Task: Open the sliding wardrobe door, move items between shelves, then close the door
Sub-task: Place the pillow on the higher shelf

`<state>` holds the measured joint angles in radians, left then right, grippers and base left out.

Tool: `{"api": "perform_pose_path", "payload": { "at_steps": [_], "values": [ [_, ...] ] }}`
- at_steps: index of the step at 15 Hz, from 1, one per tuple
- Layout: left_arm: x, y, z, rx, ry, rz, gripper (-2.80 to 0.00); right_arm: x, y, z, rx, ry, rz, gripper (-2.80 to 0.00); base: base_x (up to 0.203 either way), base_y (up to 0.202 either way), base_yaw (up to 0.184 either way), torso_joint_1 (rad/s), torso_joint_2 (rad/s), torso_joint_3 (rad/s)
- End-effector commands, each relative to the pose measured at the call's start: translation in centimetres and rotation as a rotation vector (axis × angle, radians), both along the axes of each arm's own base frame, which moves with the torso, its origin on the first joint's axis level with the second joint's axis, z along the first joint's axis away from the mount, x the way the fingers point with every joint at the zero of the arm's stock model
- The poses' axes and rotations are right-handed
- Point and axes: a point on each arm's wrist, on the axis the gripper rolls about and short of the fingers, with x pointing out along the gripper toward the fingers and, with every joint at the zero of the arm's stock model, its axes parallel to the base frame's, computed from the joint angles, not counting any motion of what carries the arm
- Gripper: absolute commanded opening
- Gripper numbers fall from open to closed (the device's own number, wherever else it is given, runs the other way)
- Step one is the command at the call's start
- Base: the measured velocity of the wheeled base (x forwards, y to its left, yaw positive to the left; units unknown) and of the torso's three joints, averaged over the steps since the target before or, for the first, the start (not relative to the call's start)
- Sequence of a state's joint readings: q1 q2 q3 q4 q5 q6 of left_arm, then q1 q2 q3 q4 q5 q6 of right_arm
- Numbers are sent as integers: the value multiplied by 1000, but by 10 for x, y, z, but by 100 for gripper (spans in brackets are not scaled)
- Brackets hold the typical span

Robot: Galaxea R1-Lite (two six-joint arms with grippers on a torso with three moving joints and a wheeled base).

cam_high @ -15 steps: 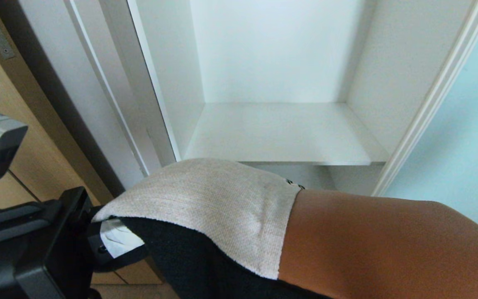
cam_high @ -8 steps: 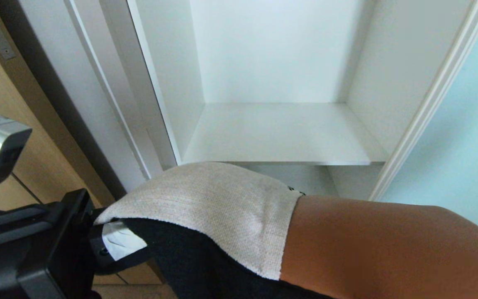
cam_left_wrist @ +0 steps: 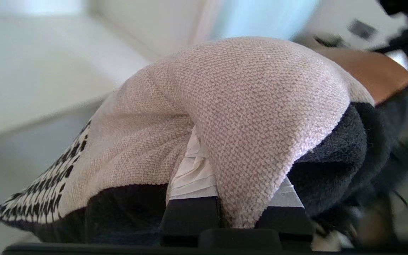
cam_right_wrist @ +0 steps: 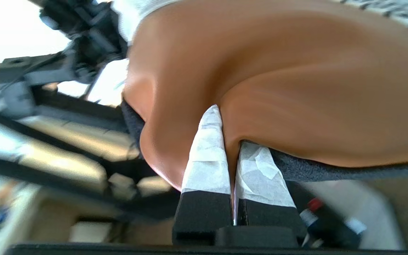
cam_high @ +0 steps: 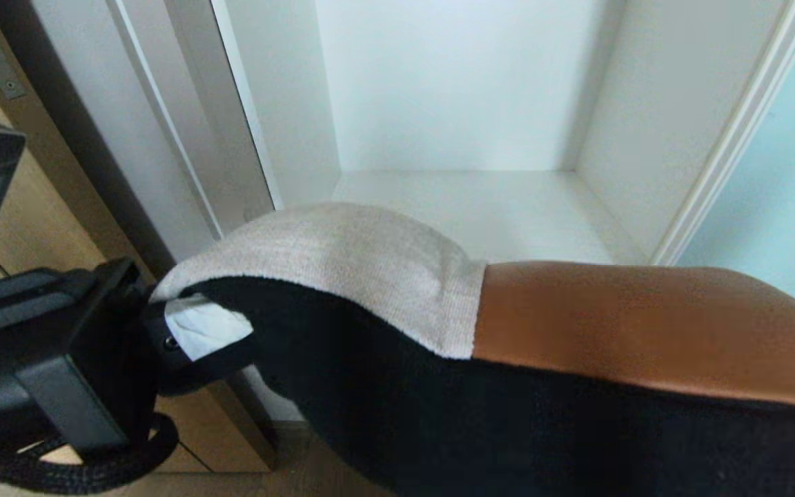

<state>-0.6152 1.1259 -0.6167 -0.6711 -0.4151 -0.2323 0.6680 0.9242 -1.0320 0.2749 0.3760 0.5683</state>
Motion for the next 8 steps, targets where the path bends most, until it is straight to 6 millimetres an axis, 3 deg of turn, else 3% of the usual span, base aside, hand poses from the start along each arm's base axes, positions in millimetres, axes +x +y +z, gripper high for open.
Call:
{"api": "perform_pose_path", "payload": {
  "at_steps": [1,8],
  "values": [
    [18,-11,5,-2,12,45,-280,18,12,4,-14,-12,-33,-280,0,0,0,0,0,0],
    [54,-28,14,-3,25,95,-280,78,31,10,7,-114,-172,-280,0,0,0,0,0,0]
  ]
}}
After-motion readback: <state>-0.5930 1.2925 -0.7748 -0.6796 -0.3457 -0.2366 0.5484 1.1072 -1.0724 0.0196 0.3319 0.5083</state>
